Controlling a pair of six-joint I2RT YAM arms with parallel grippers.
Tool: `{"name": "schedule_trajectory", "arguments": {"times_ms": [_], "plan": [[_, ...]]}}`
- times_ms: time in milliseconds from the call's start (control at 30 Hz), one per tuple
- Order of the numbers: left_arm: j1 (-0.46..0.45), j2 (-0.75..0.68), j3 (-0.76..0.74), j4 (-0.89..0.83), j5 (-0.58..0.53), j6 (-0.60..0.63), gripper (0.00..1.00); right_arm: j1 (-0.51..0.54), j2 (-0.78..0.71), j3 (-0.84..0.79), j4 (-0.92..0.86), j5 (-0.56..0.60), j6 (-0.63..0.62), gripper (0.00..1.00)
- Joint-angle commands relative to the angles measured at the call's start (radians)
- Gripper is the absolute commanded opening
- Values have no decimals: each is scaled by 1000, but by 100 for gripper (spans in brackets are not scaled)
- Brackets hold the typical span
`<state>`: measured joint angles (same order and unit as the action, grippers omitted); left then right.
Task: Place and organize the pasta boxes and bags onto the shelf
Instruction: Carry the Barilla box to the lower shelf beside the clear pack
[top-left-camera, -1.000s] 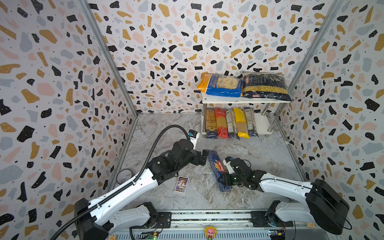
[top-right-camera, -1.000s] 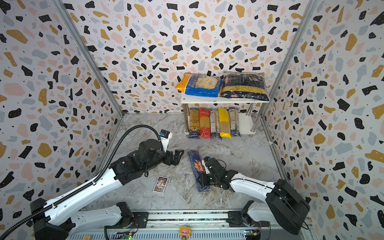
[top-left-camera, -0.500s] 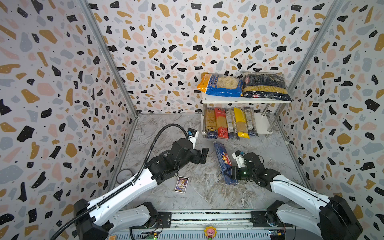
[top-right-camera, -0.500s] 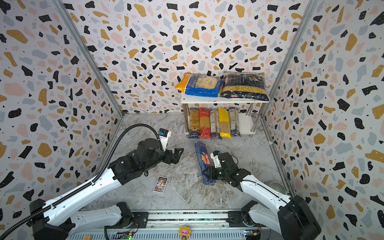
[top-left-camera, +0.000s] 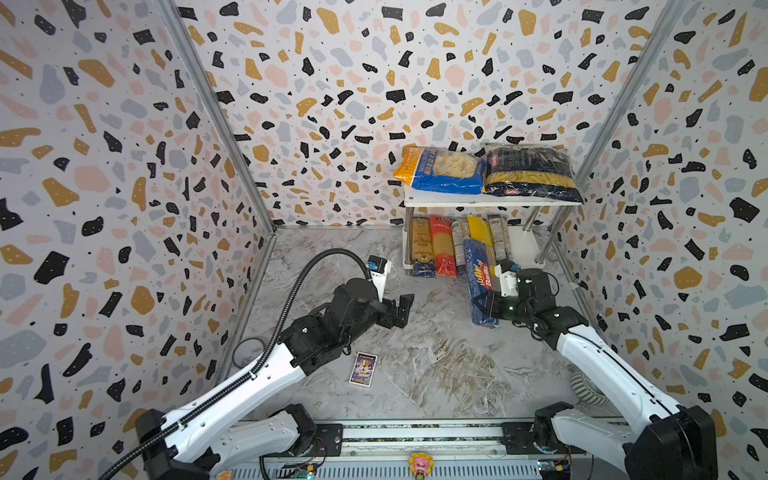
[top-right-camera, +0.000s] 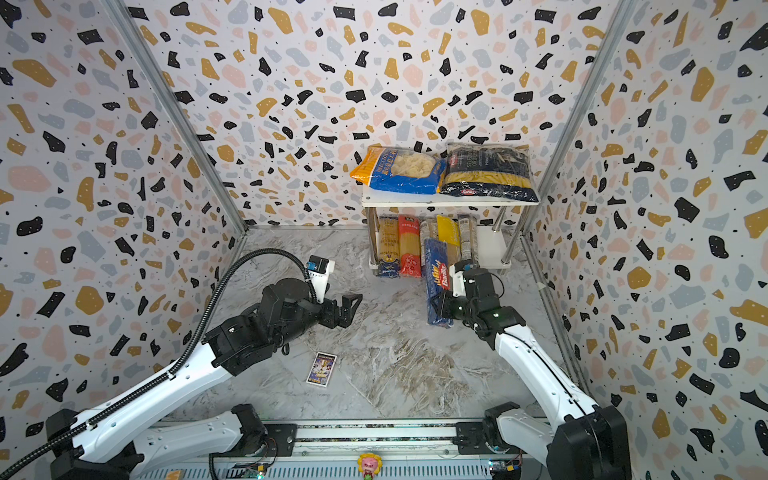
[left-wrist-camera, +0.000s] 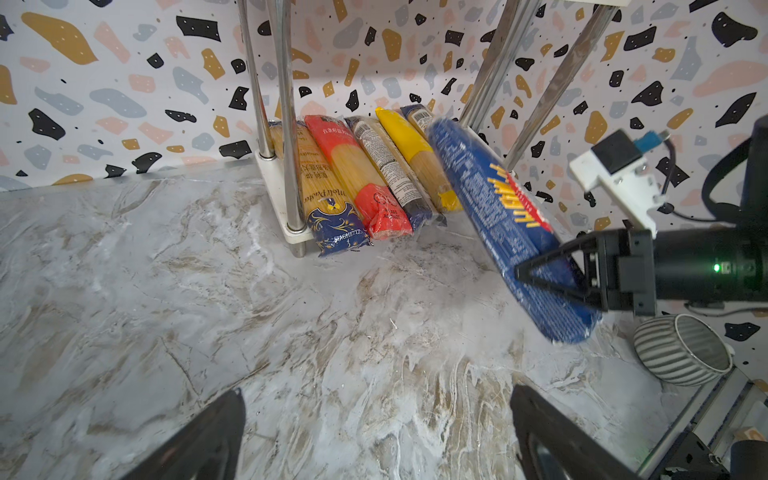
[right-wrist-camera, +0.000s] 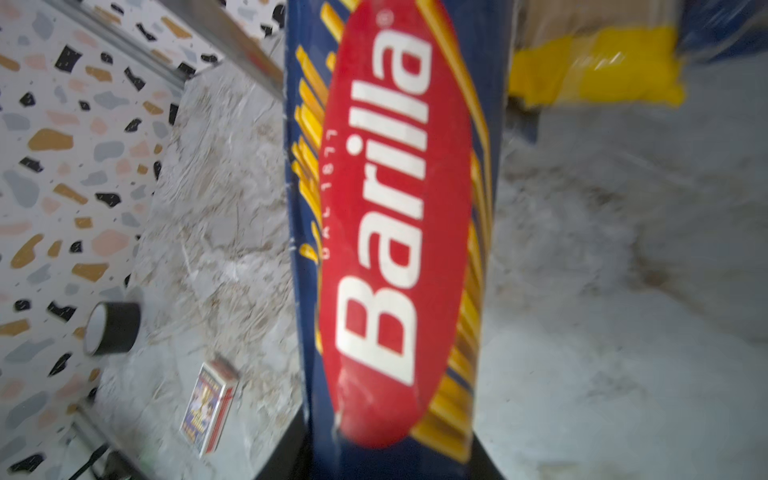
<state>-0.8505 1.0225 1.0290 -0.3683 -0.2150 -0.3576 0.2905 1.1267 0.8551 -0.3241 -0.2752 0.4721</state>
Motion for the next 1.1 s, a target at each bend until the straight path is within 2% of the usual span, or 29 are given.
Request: {"name": "schedule_trajectory", "arguments": {"times_ms": [0,233,333,800,933,1067], "plan": [[6,-11,-11,33,15,41,99,-47,38,111,57,82,-97,27],[7,22,-11,52,19,73,100,-103,199,227,75,215,-171,27],[8,33,-15,66,26,83,99,-141,254,268,101,232,-200,27],[10,114,23,97,39,118,100,-356,392,426,141,171,-288,26],[13,151,47,96,50,124,99,-380,454,483,154,161,-309,26],[17,166,57,103,53,129,100,-381,522,545,153,199,-331,26]]}}
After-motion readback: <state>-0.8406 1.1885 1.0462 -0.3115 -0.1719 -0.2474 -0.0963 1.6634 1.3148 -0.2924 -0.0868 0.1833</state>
